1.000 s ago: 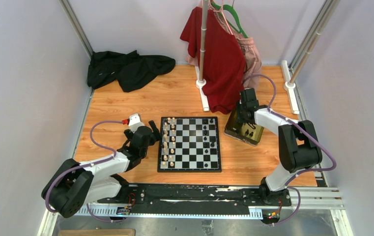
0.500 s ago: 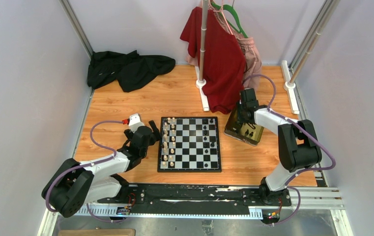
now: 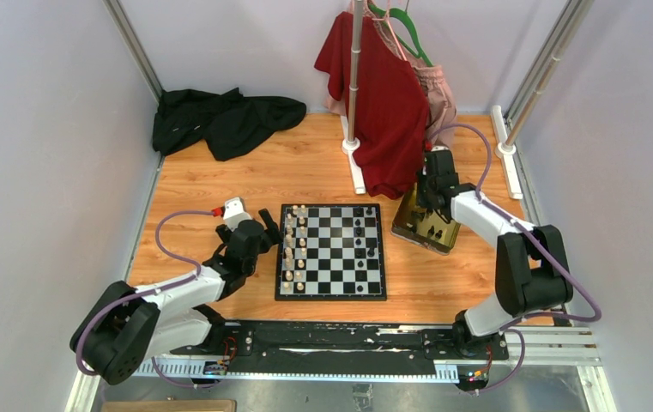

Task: Set up the chess pieces on the board
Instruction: Pick up the chess piece from the storage box, then place the chess piece on the chessboard.

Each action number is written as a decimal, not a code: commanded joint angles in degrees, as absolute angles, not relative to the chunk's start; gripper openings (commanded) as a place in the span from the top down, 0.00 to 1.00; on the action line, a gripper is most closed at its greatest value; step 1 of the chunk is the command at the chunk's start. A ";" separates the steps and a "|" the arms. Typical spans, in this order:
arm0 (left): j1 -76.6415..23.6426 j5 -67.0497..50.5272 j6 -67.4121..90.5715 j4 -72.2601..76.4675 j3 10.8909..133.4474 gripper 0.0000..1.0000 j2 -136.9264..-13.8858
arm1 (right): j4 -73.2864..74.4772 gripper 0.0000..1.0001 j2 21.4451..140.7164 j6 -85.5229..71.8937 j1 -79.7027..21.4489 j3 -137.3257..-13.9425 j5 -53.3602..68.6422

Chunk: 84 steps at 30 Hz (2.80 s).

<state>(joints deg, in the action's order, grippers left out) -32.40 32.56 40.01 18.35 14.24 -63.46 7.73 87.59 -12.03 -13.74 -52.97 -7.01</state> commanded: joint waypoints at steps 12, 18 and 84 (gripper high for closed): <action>-32.78 33.18 39.77 20.04 13.45 0.00 -61.21 | 14.65 1.00 75.77 -11.74 -25.66 -50.05 -11.76; -32.78 32.99 39.98 20.04 13.10 0.00 -60.63 | 16.80 1.00 75.23 -12.63 -32.53 -51.54 -13.09; -32.74 33.66 39.72 20.05 12.35 0.00 -60.30 | 16.16 0.69 94.46 -9.10 -40.60 -64.78 -10.62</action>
<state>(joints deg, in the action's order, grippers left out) -32.40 32.23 40.01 18.35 13.06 -60.84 13.82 96.79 -10.44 -39.40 -62.98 -9.47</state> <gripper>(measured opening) 0.997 0.305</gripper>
